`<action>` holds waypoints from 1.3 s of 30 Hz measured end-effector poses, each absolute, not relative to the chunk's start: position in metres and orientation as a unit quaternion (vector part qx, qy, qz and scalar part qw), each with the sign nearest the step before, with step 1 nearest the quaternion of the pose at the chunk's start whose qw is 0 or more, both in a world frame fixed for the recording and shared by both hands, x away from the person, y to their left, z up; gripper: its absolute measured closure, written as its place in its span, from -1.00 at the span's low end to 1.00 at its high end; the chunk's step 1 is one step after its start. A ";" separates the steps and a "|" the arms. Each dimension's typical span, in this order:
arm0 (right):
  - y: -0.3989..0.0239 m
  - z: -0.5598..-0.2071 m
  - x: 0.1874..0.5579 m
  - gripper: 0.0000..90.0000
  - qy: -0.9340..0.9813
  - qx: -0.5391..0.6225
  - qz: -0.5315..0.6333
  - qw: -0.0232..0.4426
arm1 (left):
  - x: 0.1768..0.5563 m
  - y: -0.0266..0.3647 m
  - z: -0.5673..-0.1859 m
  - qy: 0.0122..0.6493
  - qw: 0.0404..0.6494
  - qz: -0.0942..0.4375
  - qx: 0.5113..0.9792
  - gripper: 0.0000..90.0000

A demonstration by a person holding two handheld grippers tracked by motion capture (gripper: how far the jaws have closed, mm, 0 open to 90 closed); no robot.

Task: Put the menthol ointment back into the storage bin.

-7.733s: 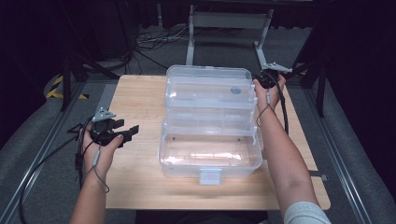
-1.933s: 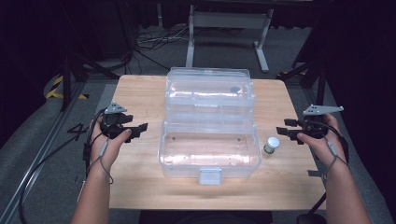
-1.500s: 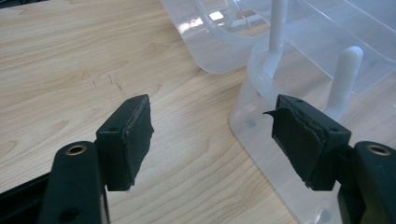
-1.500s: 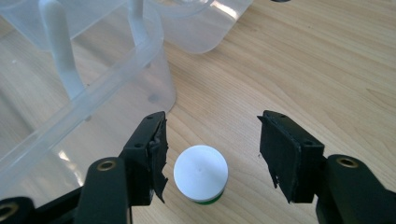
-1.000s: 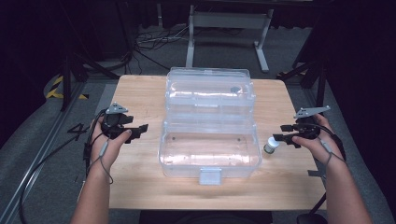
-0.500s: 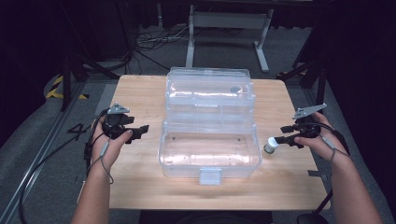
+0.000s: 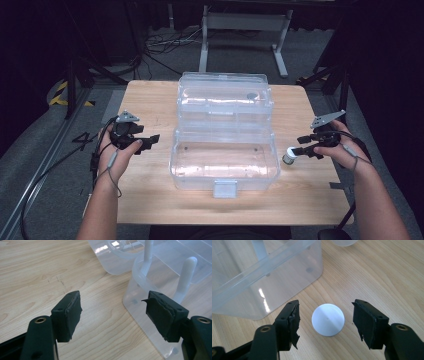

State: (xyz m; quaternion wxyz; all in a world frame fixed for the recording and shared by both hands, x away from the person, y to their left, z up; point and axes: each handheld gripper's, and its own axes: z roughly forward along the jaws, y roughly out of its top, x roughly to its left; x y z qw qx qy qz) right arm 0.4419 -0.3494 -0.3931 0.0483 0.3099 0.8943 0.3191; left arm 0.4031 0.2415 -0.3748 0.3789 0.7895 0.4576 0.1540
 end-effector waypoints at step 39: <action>-0.336 -0.420 0.448 -0.16 0.920 0.284 0.267 0.039 | 0.401 0.243 -0.378 0.457 0.369 0.153 0.795 -0.36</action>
